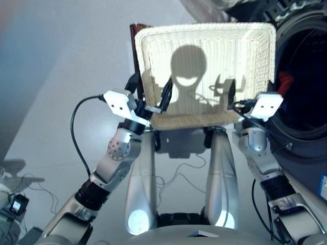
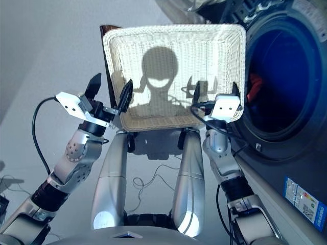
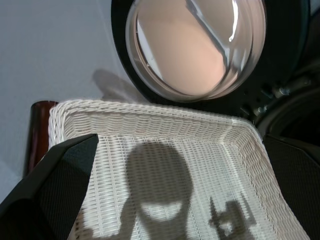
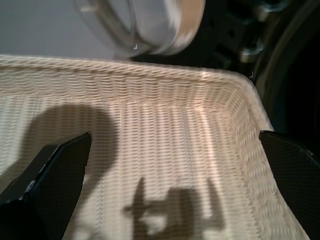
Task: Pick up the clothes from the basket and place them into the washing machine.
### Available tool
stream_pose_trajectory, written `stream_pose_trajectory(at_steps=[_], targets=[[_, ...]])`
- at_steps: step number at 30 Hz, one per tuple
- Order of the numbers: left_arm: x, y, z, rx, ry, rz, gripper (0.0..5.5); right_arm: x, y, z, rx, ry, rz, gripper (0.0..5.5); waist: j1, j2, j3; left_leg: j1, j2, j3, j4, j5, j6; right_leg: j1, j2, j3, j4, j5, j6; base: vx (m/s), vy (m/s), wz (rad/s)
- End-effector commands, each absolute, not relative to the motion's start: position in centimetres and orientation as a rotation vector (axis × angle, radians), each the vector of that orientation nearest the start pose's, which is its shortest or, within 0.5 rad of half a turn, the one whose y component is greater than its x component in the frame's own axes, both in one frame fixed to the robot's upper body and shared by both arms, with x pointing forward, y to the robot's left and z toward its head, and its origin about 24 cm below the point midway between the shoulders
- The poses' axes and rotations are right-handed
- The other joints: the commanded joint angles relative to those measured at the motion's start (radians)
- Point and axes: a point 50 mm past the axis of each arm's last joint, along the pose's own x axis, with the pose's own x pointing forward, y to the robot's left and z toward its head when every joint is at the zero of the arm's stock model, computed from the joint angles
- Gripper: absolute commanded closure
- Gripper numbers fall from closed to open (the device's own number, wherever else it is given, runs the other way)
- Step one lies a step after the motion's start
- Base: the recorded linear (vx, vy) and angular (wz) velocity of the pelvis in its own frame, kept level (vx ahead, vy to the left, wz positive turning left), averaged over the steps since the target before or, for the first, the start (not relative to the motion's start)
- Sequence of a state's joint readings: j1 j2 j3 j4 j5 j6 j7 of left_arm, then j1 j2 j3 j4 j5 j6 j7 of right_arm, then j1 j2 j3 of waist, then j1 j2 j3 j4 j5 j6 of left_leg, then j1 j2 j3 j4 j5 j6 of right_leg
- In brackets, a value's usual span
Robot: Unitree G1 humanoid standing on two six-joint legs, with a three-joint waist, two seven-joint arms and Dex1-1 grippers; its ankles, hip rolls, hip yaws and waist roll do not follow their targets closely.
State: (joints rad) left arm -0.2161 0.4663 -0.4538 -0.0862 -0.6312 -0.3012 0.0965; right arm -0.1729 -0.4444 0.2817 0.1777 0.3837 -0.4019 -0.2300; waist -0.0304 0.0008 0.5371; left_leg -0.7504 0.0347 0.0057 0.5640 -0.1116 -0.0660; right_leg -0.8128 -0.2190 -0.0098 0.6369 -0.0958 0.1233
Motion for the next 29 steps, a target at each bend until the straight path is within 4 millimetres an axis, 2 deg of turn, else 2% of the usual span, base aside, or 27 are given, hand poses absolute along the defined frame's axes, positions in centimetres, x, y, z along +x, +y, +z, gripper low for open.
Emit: stream_pose_trajectory(at_steps=[1,4,7,8,9,10,11,12,13,15,16,17,19,22,23,24,26,29], targets=[[25.9,13.9,10.6,-0.237,-0.329,-0.359,0.00,26.1,-19.1,6.1,-0.015,-0.247,0.050,0.00,-0.004,-0.012,-0.017,0.159,-0.001,0.035,-0.135,0.065,0.005,0.191,0.039,-0.026,-0.151,0.085,0.033,0.163,0.000,-0.094],[25.9,15.1,7.9,-0.284,-0.220,-0.289,0.00,25.3,-19.9,2.8,-0.097,-0.097,0.040,0.00,-0.013,-0.016,-0.018,0.298,-0.003,0.040,-0.229,0.090,-0.003,0.335,0.040,-0.037,-0.256,0.115,0.046,0.176,0.016,-0.113],[26.0,16.4,5.3,-0.204,-0.139,-0.233,0.00,24.2,-20.9,-0.1,-0.133,0.040,0.030,0.00,-0.011,-0.014,-0.065,0.408,-0.004,0.048,-0.331,0.116,-0.006,0.441,0.039,-0.048,-0.349,0.144,0.060,0.173,0.037,-0.139],[26.0,16.8,4.2,-0.202,-0.100,-0.202,0.00,23.8,-21.2,-1.3,-0.150,0.098,0.026,0.00,-0.011,-0.014,-0.090,0.442,-0.004,0.050,-0.367,0.125,-0.009,0.475,0.034,-0.050,-0.388,0.159,0.067,0.120,0.031,-0.128],[26.0,16.8,4.2,-0.202,-0.100,-0.202,0.00,23.8,-21.2,-1.3,-0.150,0.098,0.026,0.00,-0.011,-0.014,-0.087,0.448,-0.004,0.050,-0.371,0.126,-0.009,0.481,0.034,-0.050,-0.391,0.160,0.067,0.183,0.046,-0.100],[25.5,17.6,2.0,-0.219,-0.009,-0.174,0.00,22.7,-21.9,-3.1,-0.137,0.191,0.020,0.00,-0.010,-0.011,-0.128,0.505,-0.002,0.054,-0.427,0.140,-0.010,0.536,0.029,-0.056,-0.446,0.177,0.075,0.115,0.031,-0.037],[25.5,17.6,2.0,-0.219,-0.009,-0.174,0.00,22.7,-21.9,-3.1,-0.137,0.191,0.020,0.00,-0.009,-0.011,-0.126,0.509,-0.002,0.054,-0.430,0.141,-0.010,0.539,0.029,-0.056,-0.447,0.177,0.075,0.180,0.047,-0.047],[25.1,18.3,0.7,-0.192,0.038,-0.136,0.00,21.7,-22.3,-4.6,-0.125,0.269,0.007,0.00,-0.009,-0.014,-0.147,0.542,0.000,0.061,-0.457,0.151,-0.013,0.571,0.025,-0.060,-0.477,0.191,0.078,0.139,0.044,-0.057],[24.2,19.4,-1.7,-0.142,0.136,-0.070,0.00,20.3,-22.9,-6.5,-0.121,0.371,-0.018,0.00,-0.006,-0.015,-0.180,0.591,0.001,0.070,-0.493,0.157,-0.015,0.618,0.022,-0.059,-0.518,0.205,0.087,0.183,0.056,-0.098],[22.6,20.5,-4.8,-0.172,0.271,0.033,0.00,18.0,-23.4,-9.0,-0.094,0.517,-0.050,0.00,-0.007,-0.020,-0.223,0.634,0.006,0.084,-0.533,0.169,-0.016,0.659,0.016,-0.066,-0.553,0.222,0.094,0.147,0.035,-0.104],[21.8,20.8,-5.8,-0.171,0.321,0.050,0.00,16.8,-23.6,-10.0,-0.079,0.582,-0.056,0.00,-0.010,-0.022,-0.244,0.654,0.006,0.088,-0.550,0.173,-0.016,0.677,0.018,-0.066,-0.563,0.225,0.095,0.091,0.012,-0.103],[21.8,20.8,-5.8,-0.171,0.321,0.050,0.00,16.8,-23.6,-10.0,-0.079,0.582,-0.056,0.00,-0.010,-0.022,-0.243,0.656,0.006,0.088,-0.551,0.173,-0.016,0.678,0.018,-0.066,-0.564,0.225,0.095,0.128,0.012,-0.085],[18.4,22.3,-9.2,-0.110,0.518,0.087,0.00,13.1,-24.3,-12.4,-0.063,0.761,-0.076,0.00,-0.017,-0.024,-0.304,0.716,0.014,0.099,-0.604,0.184,-0.017,0.719,0.024,-0.065,-0.583,0.232,0.101,0.159,0.002,-0.040],[14.4,23.4,-12.8,-0.027,0.781,0.119,0.00,10.4,-24.6,-14.0,0.046,0.880,-0.187,0.00,-0.035,-0.021,-0.366,0.769,0.020,0.116,-0.651,0.186,-0.020,0.751,0.030,-0.063,-0.598,0.228,0.108,0.122,0.010,-0.111],[13.3,23.6,-13.6,0.001,0.856,0.117,0.00,9.8,-24.5,-14.4,0.083,0.912,-0.229,0.00,-0.047,-0.022,-0.386,0.782,0.024,0.124,-0.651,0.176,-0.022,0.761,0.030,-0.058,-0.602,0.226,0.110,0.078,0.017,-0.115],[13.3,23.6,-13.6,0.001,0.855,0.117,0.00,9.8,-24.5,-14.4,0.083,0.912,-0.229,0.00,-0.046,-0.022,-0.384,0.784,0.024,0.124,-0.651,0.175,-0.022,0.762,0.030,-0.058,-0.602,0.225,0.110,0.091,0.000,-0.105],[11.3,24.3,-14.7,0.052,0.978,0.128,0.00,8.6,-23.9,-15.2,0.084,0.994,-0.201,0.00,-0.056,-0.025,-0.427,0.820,0.031,0.141,-0.651,0.165,-0.024,0.807,0.036,-0.051,-0.627,0.221,0.107,0.093,-0.025,-0.072],[9.5,24.1,-15.6,0.032,1.079,0.138,0.00,7.5,-23.7,-15.7,0.065,1.058,-0.190,0.00,-0.057,-0.029,-0.457,0.849,0.031,0.145,-0.651,0.154,-0.022,0.839,0.035,-0.052,-0.643,0.220,0.103,0.063,-0.022,-0.061]])
